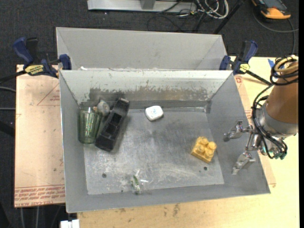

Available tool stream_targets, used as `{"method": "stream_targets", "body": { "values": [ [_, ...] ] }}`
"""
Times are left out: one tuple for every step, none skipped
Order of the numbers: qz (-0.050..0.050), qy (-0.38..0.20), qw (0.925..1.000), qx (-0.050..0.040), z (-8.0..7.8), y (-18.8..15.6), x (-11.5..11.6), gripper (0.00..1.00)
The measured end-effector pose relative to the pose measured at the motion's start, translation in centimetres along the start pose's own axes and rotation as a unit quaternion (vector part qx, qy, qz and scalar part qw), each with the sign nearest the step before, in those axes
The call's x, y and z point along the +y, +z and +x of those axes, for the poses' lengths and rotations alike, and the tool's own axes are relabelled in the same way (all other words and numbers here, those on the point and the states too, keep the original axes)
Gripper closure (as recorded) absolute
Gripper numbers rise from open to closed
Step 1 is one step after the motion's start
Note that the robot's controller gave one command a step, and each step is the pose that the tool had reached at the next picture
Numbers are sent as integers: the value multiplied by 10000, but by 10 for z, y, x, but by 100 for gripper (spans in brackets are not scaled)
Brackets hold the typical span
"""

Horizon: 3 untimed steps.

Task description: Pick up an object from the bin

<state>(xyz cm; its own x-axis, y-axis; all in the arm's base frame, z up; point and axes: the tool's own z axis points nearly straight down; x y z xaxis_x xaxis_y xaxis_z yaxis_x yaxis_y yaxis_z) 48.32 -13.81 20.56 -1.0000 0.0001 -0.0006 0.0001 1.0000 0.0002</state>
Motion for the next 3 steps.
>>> {"method": "stream_targets", "body": {
  "values": [
    [4, 264, 9996, -34, -18, 60, 3, 0],
    [-14, 451, 9990, 44, -15, 75, 18, 0],
    [9, -111, 9999, -38, -33, 95, 25, 0]
  ]
}}
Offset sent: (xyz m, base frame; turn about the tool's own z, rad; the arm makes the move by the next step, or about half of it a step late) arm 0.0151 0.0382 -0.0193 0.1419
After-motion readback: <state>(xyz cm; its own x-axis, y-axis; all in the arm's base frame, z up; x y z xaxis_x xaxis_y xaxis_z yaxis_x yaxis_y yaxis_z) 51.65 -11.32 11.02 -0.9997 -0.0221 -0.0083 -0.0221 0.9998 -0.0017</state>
